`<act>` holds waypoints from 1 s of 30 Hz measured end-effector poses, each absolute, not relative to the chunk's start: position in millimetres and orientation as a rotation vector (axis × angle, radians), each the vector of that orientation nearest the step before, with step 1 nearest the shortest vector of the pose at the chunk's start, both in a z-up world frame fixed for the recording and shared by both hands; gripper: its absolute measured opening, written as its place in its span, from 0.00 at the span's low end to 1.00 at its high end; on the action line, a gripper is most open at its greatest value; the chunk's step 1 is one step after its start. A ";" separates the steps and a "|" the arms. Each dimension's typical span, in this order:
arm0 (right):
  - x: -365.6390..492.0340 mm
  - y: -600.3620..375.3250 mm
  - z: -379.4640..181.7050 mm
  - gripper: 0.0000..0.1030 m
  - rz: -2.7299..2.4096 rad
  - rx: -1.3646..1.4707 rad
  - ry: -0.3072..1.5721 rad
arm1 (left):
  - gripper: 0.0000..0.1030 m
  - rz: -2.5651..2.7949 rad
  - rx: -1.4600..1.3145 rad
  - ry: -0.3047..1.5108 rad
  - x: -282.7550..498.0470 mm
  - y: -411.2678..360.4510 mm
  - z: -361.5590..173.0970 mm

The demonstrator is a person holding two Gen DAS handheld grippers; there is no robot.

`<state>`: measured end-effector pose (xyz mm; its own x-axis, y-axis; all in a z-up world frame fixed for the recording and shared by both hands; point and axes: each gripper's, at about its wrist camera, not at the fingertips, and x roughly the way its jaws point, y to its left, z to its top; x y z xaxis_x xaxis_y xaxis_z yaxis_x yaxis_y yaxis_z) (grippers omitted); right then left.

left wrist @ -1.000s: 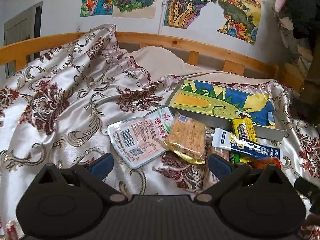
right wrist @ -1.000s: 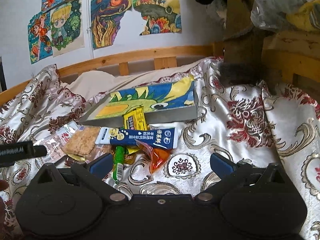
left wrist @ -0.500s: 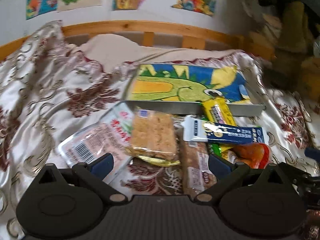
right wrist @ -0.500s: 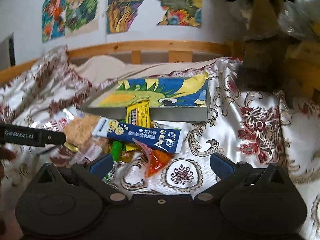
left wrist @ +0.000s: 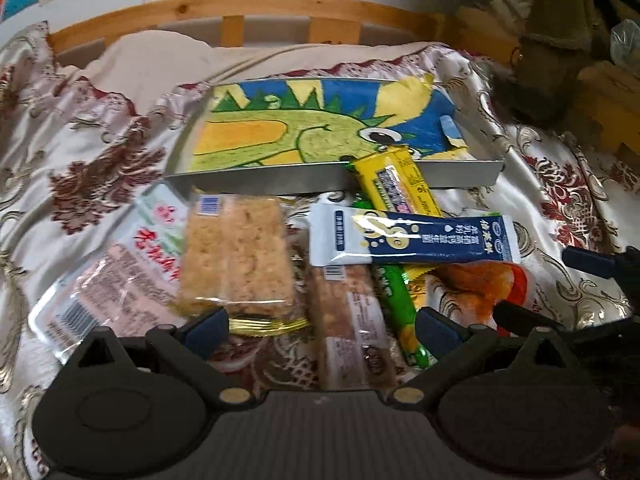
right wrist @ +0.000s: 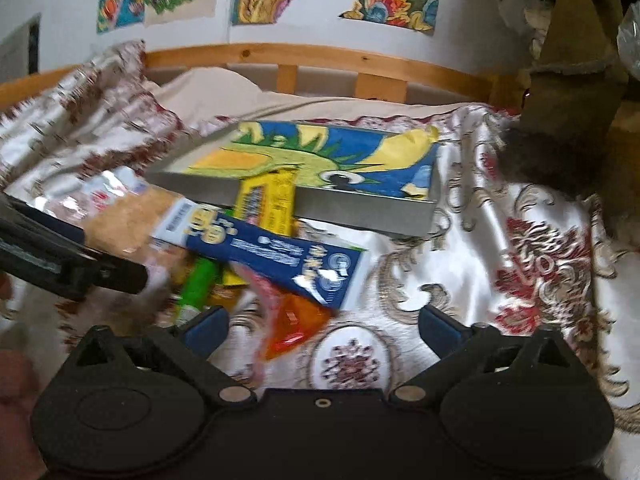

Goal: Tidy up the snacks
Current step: 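Lower the left tool toward the brown snack bar while the right tool approaches the orange candy bag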

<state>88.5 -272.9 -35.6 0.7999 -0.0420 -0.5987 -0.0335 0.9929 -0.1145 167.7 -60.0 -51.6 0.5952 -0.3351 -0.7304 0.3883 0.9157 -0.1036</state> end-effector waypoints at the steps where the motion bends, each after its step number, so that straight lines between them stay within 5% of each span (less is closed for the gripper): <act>1: 90.2 -273.1 -37.7 0.91 -0.008 -0.130 0.645 | 0.95 -0.425 0.068 0.837 169.2 -60.6 -52.5; 13: 110.3 -266.3 -55.7 0.69 0.067 -0.142 0.668 | 0.59 -0.456 -0.014 0.928 183.6 -62.9 -65.9; 23: 129.4 -281.0 -66.0 0.67 0.088 -0.005 0.709 | 0.53 -0.467 0.013 0.933 195.9 -71.8 -70.8; 27: 128.0 -283.8 -65.2 0.43 0.075 0.013 0.692 | 0.47 -0.475 0.005 0.935 196.8 -70.5 -72.0; 30: 126.2 -283.2 -65.4 0.43 0.073 0.007 0.690 | 0.46 -0.471 0.003 0.938 194.0 -71.7 -71.0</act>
<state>126.2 -283.2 -65.4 0.7685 0.0698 -0.6361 -0.0654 0.9974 0.0305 194.0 -71.7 -71.0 0.4977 -0.3880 -0.7758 0.3906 0.8988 -0.1989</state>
